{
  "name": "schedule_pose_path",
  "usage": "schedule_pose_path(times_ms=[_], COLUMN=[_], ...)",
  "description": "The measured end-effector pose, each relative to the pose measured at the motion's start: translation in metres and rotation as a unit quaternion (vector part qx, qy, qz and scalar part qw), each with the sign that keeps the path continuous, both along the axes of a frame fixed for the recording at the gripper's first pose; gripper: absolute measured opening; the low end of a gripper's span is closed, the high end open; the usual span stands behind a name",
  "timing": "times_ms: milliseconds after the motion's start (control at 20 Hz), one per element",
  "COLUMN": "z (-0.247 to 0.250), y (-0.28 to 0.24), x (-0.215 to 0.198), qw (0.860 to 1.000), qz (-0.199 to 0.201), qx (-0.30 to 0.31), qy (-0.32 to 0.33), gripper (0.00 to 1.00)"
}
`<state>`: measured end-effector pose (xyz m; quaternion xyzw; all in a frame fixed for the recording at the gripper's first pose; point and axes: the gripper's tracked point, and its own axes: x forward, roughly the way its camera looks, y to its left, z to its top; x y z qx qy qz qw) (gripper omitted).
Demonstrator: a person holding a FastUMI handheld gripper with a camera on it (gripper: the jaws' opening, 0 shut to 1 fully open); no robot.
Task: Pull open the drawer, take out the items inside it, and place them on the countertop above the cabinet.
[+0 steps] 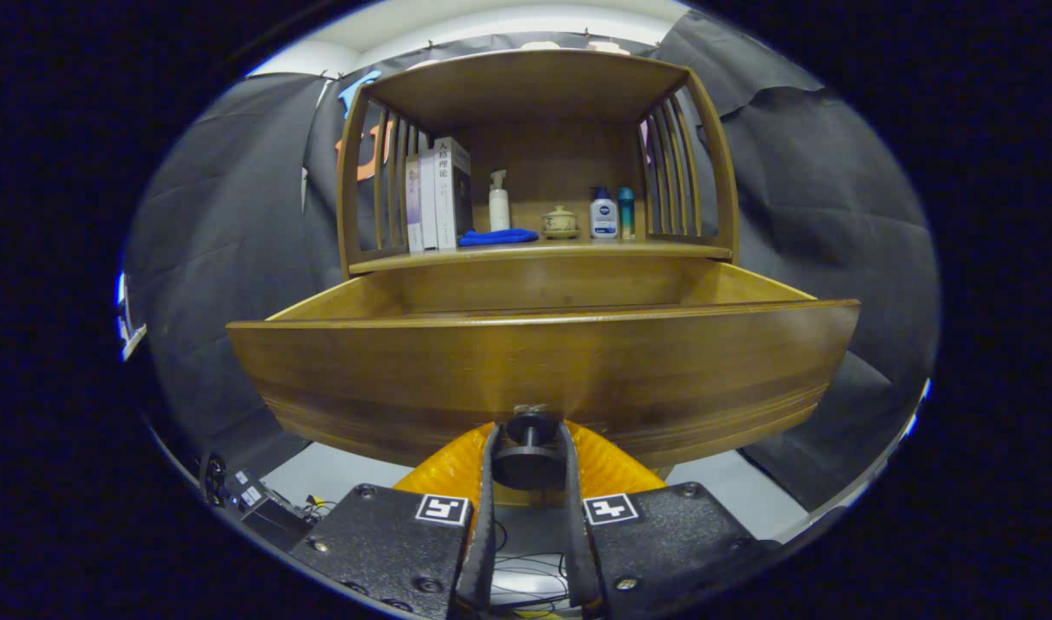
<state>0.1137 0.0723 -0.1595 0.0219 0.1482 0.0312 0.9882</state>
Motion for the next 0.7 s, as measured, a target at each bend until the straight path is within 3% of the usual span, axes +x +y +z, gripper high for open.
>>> schedule_pose_path(times_ms=[200, 350, 600, 700], z=[-0.002, 0.008, 0.064, 0.093], y=[0.0, -0.005, -0.027, -0.033], x=[-0.001, -0.012, -0.039, -0.049], qw=[1.0, 1.0, 0.996, 0.995], qz=[0.01, 0.011, -0.013, -0.017], qx=[-0.014, 0.0, -0.036, -0.023], qy=[-0.012, -0.02, -0.086, -0.098], gripper=[0.37, 0.45, 0.98, 1.0])
